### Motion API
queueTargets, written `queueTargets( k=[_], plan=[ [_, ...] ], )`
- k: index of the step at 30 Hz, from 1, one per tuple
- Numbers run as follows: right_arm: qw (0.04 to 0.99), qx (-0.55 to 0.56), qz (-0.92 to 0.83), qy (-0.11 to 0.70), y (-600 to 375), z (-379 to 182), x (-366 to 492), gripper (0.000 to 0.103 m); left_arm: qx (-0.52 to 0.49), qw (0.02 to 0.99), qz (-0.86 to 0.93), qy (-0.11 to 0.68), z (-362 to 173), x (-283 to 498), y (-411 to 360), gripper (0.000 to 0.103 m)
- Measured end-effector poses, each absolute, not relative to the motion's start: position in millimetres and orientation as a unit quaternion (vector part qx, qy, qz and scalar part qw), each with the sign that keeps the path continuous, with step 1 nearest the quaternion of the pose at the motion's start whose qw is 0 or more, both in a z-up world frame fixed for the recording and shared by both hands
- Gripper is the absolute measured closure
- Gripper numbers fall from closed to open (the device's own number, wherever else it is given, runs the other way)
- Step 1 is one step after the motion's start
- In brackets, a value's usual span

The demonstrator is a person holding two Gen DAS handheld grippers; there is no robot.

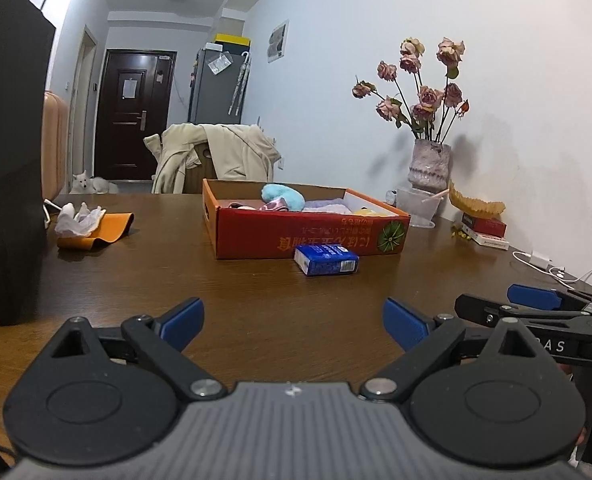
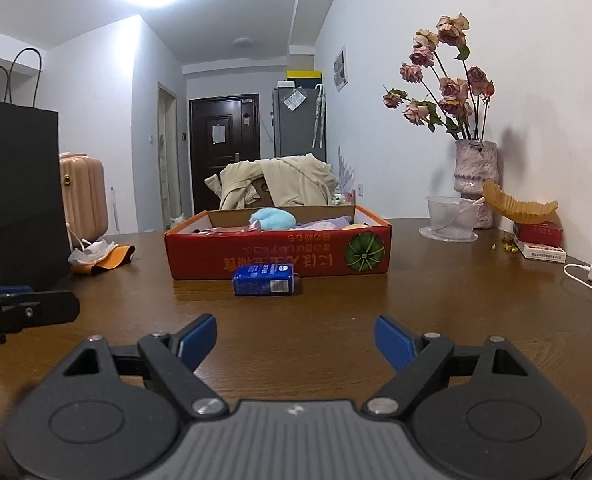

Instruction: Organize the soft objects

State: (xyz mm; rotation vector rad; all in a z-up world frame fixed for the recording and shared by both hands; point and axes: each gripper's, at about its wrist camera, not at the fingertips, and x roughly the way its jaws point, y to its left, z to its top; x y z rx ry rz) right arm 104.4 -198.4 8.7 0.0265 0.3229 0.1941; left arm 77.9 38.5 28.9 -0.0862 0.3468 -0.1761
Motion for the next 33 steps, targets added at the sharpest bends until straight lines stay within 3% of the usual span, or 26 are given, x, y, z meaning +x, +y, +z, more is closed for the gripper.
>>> queueTargets(
  k=[29,33],
  plan=[
    [0.966,0.048,0.151,0.205,-204,25,267,0.018,-0.040,0.971,-0.086,0.220,37,248,13,0.005],
    [0.953,0.075,0.178,0.231,-202,22,302,0.033,-0.089,0.958,-0.111,0.248,29,282,16,0.008]
  ],
)
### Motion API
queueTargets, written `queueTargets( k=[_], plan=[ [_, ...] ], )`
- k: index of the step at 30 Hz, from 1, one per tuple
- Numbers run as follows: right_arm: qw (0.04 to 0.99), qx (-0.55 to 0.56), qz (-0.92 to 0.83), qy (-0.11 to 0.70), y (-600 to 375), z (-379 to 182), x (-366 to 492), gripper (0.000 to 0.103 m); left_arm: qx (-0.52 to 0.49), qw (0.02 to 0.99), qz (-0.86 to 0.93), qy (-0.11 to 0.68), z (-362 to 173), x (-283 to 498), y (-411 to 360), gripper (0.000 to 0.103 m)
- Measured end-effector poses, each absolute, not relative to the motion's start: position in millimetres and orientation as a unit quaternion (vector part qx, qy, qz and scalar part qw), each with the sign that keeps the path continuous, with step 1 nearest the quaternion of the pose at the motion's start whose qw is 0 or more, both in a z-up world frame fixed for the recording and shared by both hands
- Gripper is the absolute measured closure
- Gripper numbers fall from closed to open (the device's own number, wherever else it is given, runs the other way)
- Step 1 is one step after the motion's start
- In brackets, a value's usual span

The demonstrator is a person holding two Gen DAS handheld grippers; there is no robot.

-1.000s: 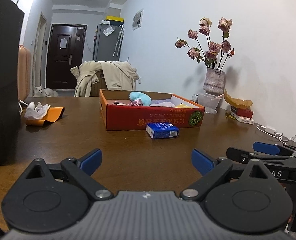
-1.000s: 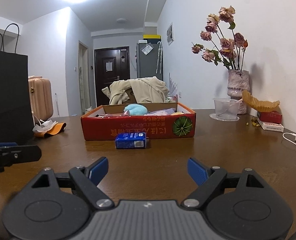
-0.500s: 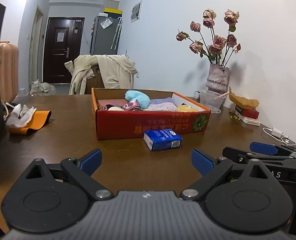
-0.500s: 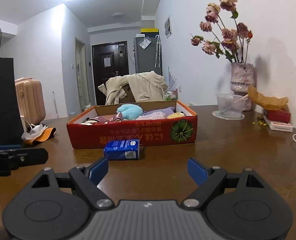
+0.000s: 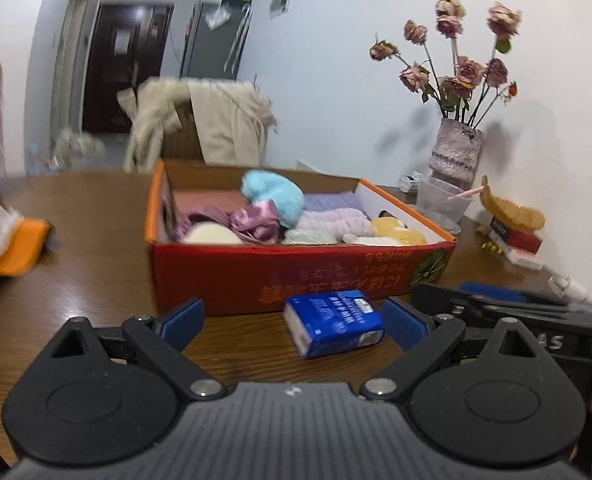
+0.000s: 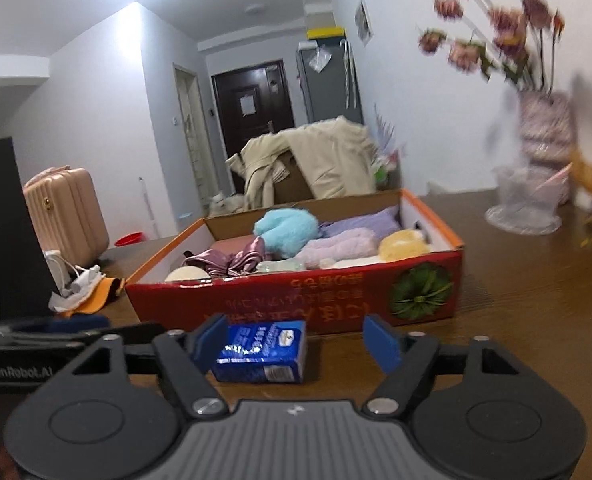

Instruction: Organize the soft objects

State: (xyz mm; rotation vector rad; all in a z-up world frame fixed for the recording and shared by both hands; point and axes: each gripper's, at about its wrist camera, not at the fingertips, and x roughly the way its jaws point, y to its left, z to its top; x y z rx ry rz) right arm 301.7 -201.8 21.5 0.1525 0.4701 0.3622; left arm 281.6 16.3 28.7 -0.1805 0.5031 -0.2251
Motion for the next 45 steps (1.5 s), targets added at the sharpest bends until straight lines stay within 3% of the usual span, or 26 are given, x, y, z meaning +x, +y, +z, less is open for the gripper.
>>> queueTargets(
  k=[3,6,9,10,16,34,40,45],
  plan=[
    [0.942,0.104,0.187,0.259,-202,11,331,0.039,-0.131,0.945,-0.122,0.275,19,304,17,0.021],
    [0.928,0.115,0.190,0.300,-195,-2,357,0.054,-0.149,0.935,-0.126,0.298,10,324,19,0.038],
    [0.916,0.129,0.207,0.319,-192,-13,368,0.065,-0.175,0.914,-0.154,0.331,-2,338,22,0.072],
    [0.911,0.134,0.216,0.325,-190,-16,370,0.075,-0.183,0.907,-0.162,0.342,-8,341,21,0.076],
    [0.911,0.140,0.213,0.324,-189,-16,364,0.081,-0.184,0.908,-0.154,0.345,-8,336,17,0.076],
    [0.947,0.109,0.214,0.212,-219,59,207,0.081,-0.149,0.937,-0.183,0.255,64,194,-14,0.075],
    [0.951,0.110,0.218,0.189,-222,72,213,0.081,-0.150,0.942,-0.190,0.233,74,199,-14,0.076],
    [0.957,0.095,0.217,0.170,-214,84,260,0.082,-0.154,0.943,-0.188,0.226,90,255,-8,0.076]
  ],
)
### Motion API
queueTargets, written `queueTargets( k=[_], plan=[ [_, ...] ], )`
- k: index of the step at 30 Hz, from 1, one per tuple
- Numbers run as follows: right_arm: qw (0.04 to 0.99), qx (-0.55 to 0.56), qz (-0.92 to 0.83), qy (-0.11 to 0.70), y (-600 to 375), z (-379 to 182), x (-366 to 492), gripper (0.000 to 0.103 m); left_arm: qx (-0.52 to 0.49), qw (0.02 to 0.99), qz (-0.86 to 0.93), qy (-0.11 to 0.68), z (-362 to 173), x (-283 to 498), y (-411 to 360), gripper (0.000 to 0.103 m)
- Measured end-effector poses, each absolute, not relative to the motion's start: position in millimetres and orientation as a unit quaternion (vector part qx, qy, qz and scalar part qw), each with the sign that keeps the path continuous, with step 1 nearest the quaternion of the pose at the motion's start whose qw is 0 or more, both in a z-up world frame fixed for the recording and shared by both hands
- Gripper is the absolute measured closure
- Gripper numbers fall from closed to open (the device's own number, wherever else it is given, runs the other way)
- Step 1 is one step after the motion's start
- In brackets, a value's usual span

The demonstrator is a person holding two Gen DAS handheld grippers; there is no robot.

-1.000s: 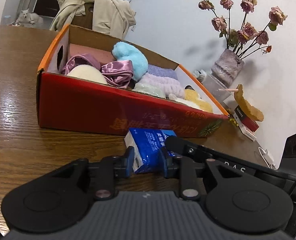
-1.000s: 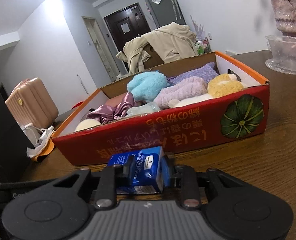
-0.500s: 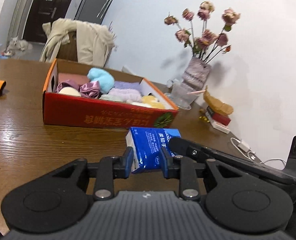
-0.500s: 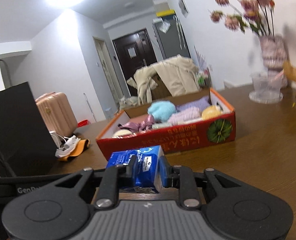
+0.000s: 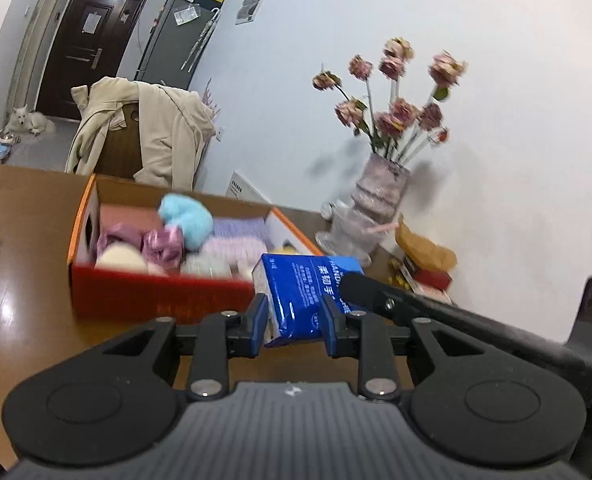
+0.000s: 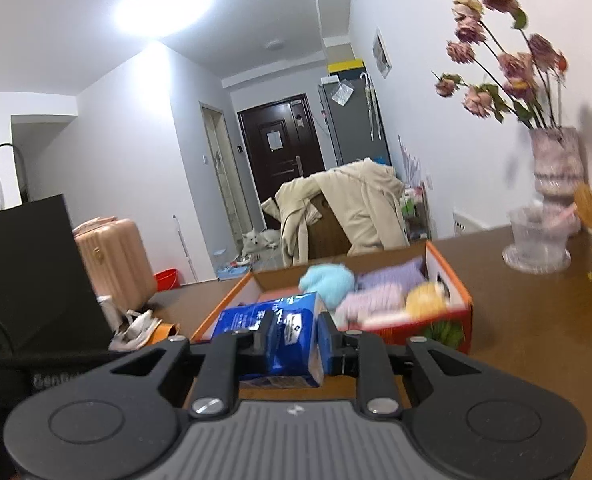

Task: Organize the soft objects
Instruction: 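Place the tissue pack into the box and open both grippers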

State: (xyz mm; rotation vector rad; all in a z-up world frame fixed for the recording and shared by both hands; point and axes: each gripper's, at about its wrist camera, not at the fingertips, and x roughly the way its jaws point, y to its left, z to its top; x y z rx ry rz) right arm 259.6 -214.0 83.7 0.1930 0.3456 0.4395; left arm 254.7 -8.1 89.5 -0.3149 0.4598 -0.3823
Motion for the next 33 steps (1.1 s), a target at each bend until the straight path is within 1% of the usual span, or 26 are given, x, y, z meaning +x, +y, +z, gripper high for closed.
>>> queueTargets(
  k=[3,5,9,13,15,19,21,23,24,25,27,30,32,33],
  plan=[
    [0.955,0.090,0.222,0.177,-207,92,307,0.082,-0.167,0.942,-0.179,0.231,98,310,0,0.076],
    [0.952,0.093,0.226,0.185,-203,94,346,0.085,-0.175,0.941,-0.170,0.234,97,348,6,0.076],
    [0.952,0.078,0.209,0.207,-184,85,411,0.087,-0.203,0.928,-0.156,0.272,75,420,20,0.076],
    [0.938,0.050,0.212,0.270,-156,54,470,0.090,-0.165,0.922,-0.108,0.335,44,460,27,0.077],
    [0.925,0.048,0.221,0.305,-147,40,486,0.090,-0.150,0.918,-0.094,0.355,34,467,32,0.077],
    [0.896,0.060,0.233,0.374,-140,18,507,0.090,-0.132,0.916,-0.079,0.371,20,469,38,0.079],
    [0.887,0.077,0.238,0.389,-144,10,508,0.090,-0.126,0.915,-0.079,0.376,13,467,39,0.078],
    [0.889,0.073,0.236,0.385,-144,12,504,0.090,-0.133,0.914,-0.082,0.374,13,467,40,0.076],
    [0.893,0.068,0.233,0.380,-145,14,500,0.087,-0.134,0.916,-0.082,0.369,16,463,39,0.075],
    [0.896,0.062,0.230,0.375,-144,18,496,0.087,-0.129,0.918,-0.082,0.367,18,459,38,0.070],
    [0.904,0.050,0.229,0.357,-144,34,486,0.087,-0.114,0.924,-0.087,0.354,29,448,35,0.066],
    [0.919,0.038,0.223,0.324,-154,66,470,0.086,-0.106,0.933,-0.092,0.330,53,428,36,0.065],
    [0.928,0.032,0.213,0.303,-164,88,459,0.086,-0.103,0.941,-0.086,0.311,71,412,37,0.061],
    [0.934,0.027,0.205,0.291,-170,99,450,0.084,-0.102,0.944,-0.081,0.302,79,406,37,0.057]
  ],
)
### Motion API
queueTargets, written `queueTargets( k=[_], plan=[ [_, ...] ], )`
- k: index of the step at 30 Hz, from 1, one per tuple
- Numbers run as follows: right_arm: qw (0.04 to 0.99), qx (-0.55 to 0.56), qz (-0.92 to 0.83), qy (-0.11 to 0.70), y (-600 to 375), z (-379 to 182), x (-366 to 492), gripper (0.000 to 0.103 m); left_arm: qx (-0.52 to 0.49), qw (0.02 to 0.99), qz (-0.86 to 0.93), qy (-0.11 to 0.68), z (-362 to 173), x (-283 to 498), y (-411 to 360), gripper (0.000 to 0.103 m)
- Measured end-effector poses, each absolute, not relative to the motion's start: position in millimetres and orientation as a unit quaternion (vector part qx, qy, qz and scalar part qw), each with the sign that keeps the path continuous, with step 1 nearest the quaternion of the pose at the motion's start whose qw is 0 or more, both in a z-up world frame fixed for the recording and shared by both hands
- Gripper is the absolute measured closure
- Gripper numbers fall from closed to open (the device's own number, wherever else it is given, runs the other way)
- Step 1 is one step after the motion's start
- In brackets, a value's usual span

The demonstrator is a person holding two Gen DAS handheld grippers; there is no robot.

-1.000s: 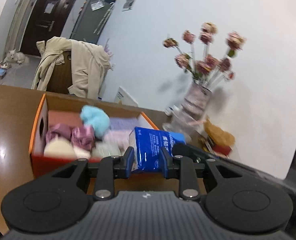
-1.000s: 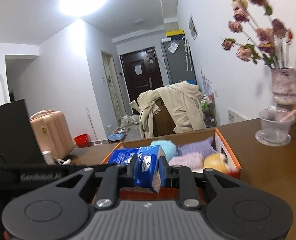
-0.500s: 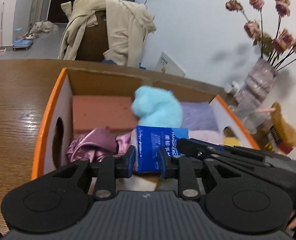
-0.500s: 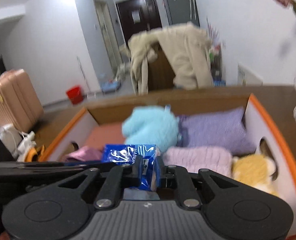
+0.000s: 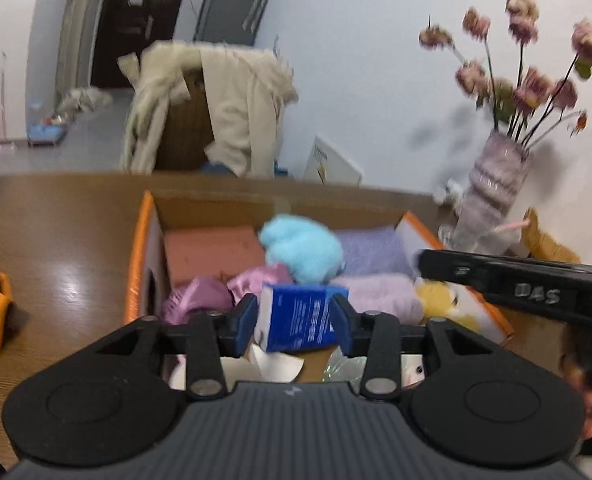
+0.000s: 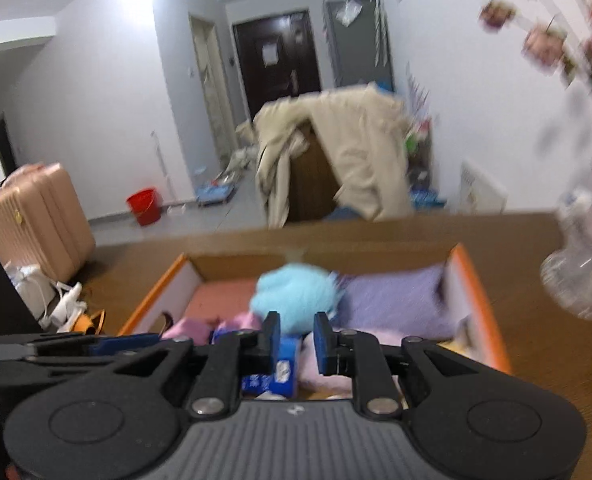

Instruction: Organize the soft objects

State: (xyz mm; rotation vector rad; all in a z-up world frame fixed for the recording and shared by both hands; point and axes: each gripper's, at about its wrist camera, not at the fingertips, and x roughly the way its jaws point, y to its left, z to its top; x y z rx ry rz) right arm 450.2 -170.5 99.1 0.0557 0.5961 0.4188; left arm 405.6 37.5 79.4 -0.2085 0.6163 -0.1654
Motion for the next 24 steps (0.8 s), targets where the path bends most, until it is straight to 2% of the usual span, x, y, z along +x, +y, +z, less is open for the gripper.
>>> queueTargets(
  k=[4,8,9,10,11,12,13,15,19,24],
  plan=[
    [0.951,0.013,0.173,0.256,-196,128,414,0.075,-0.068,0.962,-0.054,0.258,106,368,31,0.044],
    [0.960,-0.009,0.148,0.238,-211,132,376,0.069,-0.052,0.974,-0.053,0.212,113,327,26,0.039],
    [0.963,-0.014,0.146,0.226,-212,130,366,0.059,-0.050,0.978,-0.053,0.195,113,316,25,0.029],
    [0.968,-0.020,0.143,0.203,-213,128,354,0.040,-0.046,0.983,-0.049,0.172,111,305,24,0.015],
    [0.975,-0.022,0.139,0.173,-214,122,341,0.029,-0.039,0.989,-0.035,0.140,108,292,22,0.009],
    [0.982,-0.020,0.134,0.134,-215,115,326,0.009,-0.032,0.993,-0.020,0.111,104,280,19,0.002],
    [0.986,-0.018,0.131,0.101,-216,107,312,0.003,-0.023,0.996,-0.012,0.089,98,269,18,0.002],
    [0.990,-0.018,0.116,0.075,-217,92,291,0.002,-0.004,0.996,-0.015,0.084,86,252,16,0.001],
    [0.989,-0.003,0.114,0.097,-219,70,267,0.002,-0.005,0.996,-0.023,0.091,73,224,19,0.000],
    [0.991,-0.004,0.106,0.087,-215,72,232,0.002,-0.007,0.997,0.000,0.076,68,175,24,0.000]
  ],
)
